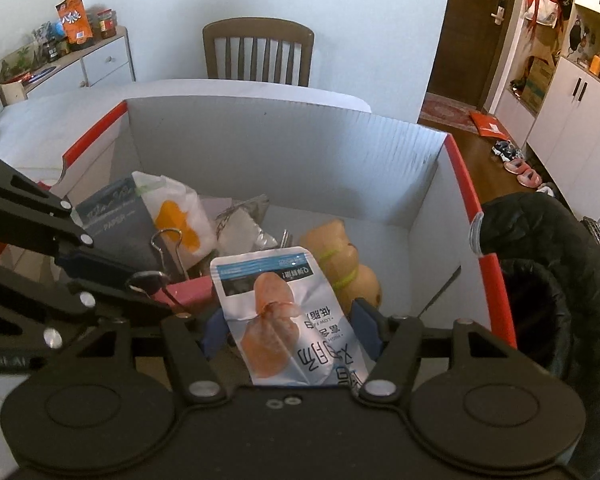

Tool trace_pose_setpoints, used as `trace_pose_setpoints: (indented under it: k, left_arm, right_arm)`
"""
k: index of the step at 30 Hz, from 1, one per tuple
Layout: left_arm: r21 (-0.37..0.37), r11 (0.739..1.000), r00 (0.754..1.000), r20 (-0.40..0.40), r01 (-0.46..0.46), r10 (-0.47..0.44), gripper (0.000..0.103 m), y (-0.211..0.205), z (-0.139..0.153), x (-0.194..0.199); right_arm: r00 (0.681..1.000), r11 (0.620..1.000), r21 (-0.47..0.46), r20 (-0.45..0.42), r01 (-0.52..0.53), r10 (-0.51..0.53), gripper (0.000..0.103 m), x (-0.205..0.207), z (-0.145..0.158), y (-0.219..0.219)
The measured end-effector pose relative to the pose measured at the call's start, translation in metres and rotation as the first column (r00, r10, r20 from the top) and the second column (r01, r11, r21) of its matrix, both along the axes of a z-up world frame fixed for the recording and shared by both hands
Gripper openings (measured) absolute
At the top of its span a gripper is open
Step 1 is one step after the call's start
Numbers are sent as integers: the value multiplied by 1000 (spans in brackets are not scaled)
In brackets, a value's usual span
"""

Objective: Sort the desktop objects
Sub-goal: 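Lower both grippers into the box and open them to release clip and sachet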

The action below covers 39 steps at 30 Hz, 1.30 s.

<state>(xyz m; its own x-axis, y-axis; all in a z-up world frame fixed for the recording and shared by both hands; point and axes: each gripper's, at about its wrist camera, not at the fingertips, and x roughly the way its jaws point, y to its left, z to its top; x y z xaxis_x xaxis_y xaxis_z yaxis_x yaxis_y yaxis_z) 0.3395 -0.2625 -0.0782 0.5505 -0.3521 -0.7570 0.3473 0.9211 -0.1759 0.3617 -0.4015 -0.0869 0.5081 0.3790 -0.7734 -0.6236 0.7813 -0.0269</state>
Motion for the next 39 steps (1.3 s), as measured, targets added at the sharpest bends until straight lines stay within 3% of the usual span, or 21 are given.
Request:
trace_pose_setpoints:
  k: [11,15,26,29,31,39]
  left_arm:
    - [-26,999,999,26,-45,46,16,6,6,-13]
    - [-17,998,996,55,-67,68,16,9,10,-19]
    - [-27,990,984,107,-140,142,16,24,29,-36]
    - [-45,985,979,109,-167,171,36,29,33,-40]
    - [-55,983,976,118,-177,183,57,32,36,-43]
    - [-62,981,971,142,-186,193,64,38,48,-53]
  right_arm:
    - [1000,1000,12,2,24,-24,68,-3,6,-5]
    - [999,999,29,23,40,-40,76,-5,13,-9]
    - [997,994,96,55,49,-54,83,-16,38,-15]
    - [997,993,108,61,44,-51,84,-22,43,-15]
    - [997,993,114,67,38,-45,85,-27,47,-14]
    - [994,990,142,104,20,-35,88,-48,63,-11]
